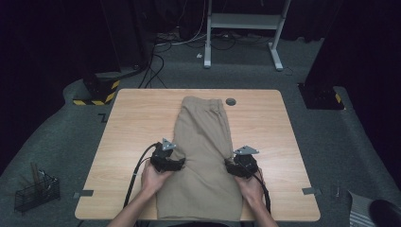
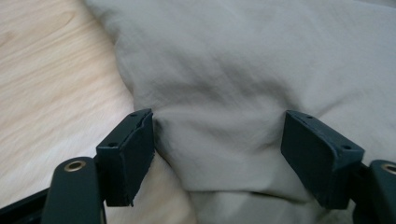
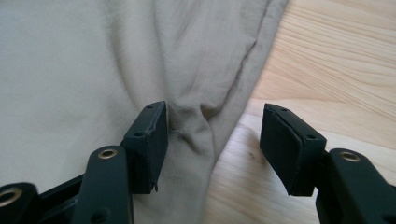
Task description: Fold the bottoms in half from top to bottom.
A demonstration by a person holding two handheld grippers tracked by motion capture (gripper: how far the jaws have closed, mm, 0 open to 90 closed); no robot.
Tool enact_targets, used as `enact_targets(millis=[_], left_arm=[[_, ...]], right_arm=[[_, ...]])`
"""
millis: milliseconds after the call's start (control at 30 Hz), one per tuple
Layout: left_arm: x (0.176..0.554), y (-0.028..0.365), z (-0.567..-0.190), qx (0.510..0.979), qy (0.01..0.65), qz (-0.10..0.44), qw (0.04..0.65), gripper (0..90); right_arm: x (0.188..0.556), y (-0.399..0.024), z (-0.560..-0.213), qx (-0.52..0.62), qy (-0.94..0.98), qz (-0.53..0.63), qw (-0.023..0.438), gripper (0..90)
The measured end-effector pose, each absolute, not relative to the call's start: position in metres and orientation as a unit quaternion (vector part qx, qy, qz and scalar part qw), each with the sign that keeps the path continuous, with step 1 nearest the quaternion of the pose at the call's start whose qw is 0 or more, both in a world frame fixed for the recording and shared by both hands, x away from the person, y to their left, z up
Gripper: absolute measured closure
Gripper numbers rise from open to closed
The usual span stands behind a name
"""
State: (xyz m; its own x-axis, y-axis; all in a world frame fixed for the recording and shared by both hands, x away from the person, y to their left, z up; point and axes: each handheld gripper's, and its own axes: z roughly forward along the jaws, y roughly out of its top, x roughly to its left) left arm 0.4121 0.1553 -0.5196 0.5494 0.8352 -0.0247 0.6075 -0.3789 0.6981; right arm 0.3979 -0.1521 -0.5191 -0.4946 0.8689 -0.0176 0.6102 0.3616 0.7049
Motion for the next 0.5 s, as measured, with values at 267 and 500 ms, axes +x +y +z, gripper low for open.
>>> enact_targets(millis=[267, 500], left_arm=[[0.406, 0.173, -0.506, 0.781, 0.478, 0.152, 0.371, 30.0], [0.408, 0.182, -0.509, 0.782, 0.495, 0.136, 0.354, 25.6]], right_arm=[[0.393, -0.173, -0.511, 0.485, 0.777, 0.359, 0.18, 38.2], [0.392, -0.163, -0.512, 0.495, 0.777, 0.348, 0.175, 33.5]])
